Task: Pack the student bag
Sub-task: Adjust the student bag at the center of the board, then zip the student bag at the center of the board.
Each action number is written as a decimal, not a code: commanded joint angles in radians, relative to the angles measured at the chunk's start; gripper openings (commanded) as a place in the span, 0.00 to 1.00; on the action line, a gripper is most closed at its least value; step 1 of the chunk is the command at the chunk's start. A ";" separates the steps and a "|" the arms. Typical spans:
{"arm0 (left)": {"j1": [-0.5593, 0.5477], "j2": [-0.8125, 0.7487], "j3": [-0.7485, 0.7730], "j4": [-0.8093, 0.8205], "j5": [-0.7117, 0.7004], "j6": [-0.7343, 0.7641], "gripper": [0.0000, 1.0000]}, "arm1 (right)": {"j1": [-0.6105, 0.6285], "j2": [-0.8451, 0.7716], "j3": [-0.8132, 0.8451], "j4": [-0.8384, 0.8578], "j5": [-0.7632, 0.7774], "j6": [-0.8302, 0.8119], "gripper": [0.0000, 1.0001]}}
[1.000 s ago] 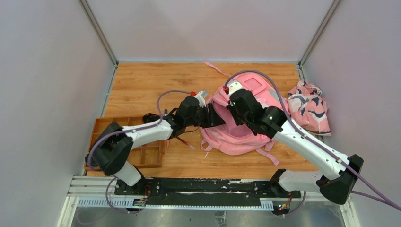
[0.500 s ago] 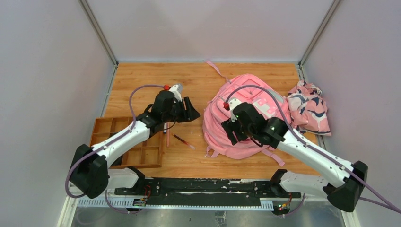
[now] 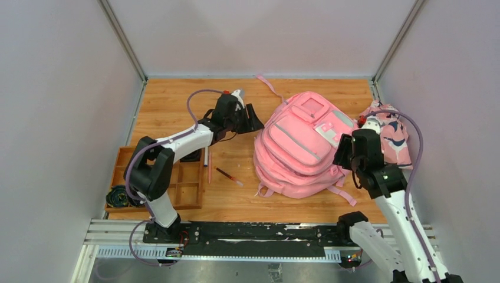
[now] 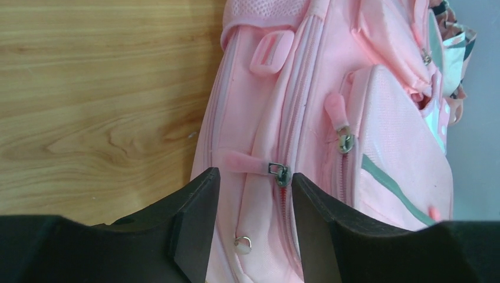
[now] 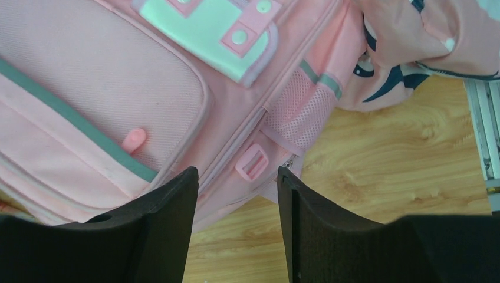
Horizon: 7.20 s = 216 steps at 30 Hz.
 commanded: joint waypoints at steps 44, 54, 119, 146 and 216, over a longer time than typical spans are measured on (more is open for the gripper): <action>-0.284 -0.551 -0.231 -0.401 -0.305 0.126 0.59 | 0.309 0.246 0.067 0.206 -0.177 0.045 0.73; -0.202 -0.642 -0.285 -0.390 -0.270 -0.015 0.58 | 0.908 0.322 0.033 0.174 0.308 0.339 0.65; 0.009 -0.281 -0.152 -0.293 -0.252 0.121 0.00 | 0.710 0.419 0.045 -0.093 0.246 0.233 0.00; -0.404 -0.259 -0.039 -0.204 -0.158 0.376 0.51 | 0.412 0.282 -0.111 0.190 -0.124 0.066 0.00; 0.040 0.009 0.106 -0.318 -0.195 -0.075 0.00 | 0.228 0.245 -0.109 0.044 -0.045 0.088 0.00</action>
